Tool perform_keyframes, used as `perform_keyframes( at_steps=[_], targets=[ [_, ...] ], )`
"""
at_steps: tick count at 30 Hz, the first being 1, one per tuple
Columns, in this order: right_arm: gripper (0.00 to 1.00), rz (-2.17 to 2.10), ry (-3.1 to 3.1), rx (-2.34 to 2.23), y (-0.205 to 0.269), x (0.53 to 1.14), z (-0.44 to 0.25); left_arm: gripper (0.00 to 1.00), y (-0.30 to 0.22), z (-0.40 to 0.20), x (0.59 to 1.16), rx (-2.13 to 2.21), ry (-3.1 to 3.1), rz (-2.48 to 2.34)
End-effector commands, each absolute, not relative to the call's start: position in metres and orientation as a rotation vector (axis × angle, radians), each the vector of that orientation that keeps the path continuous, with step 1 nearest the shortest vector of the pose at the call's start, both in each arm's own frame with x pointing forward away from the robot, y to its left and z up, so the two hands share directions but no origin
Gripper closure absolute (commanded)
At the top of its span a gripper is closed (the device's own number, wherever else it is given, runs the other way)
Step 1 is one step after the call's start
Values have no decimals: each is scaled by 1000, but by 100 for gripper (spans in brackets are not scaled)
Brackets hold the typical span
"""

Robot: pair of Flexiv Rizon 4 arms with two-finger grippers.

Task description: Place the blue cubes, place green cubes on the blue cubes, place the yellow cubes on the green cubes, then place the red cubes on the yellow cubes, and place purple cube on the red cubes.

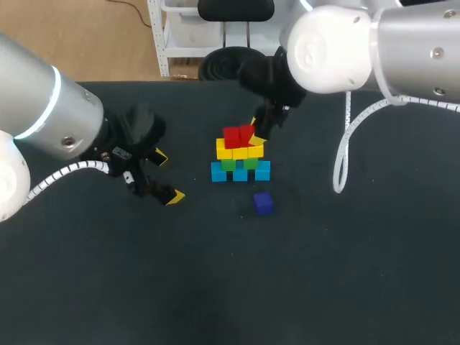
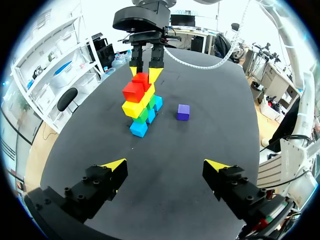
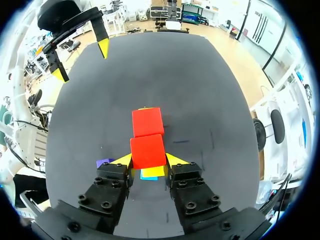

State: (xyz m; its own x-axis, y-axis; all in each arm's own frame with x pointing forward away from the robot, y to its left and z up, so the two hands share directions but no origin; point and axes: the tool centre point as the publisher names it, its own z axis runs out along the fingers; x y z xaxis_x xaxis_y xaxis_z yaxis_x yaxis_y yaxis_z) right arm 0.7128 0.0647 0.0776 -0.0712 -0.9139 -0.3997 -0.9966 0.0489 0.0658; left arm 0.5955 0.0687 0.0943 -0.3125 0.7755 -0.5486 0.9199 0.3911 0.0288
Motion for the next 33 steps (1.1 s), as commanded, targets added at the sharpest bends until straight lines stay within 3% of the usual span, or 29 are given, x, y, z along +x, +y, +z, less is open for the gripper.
perform_keyframes(
  at_steps=[1,6,16,33],
  targets=[
    [100,481,2077,-1954,66,714,78,0,68,94,595,1449,2175,-396],
    [99,477,2077,-1952,66,714,78,0,68,94,595,1449,2175,-396],
    [56,459,2079,-1947,66,715,78,0,68,94,595,1449,2175,-396],
    [51,448,2078,-1944,61,717,82,0,68,94,595,1449,2175,-396]
  ],
)
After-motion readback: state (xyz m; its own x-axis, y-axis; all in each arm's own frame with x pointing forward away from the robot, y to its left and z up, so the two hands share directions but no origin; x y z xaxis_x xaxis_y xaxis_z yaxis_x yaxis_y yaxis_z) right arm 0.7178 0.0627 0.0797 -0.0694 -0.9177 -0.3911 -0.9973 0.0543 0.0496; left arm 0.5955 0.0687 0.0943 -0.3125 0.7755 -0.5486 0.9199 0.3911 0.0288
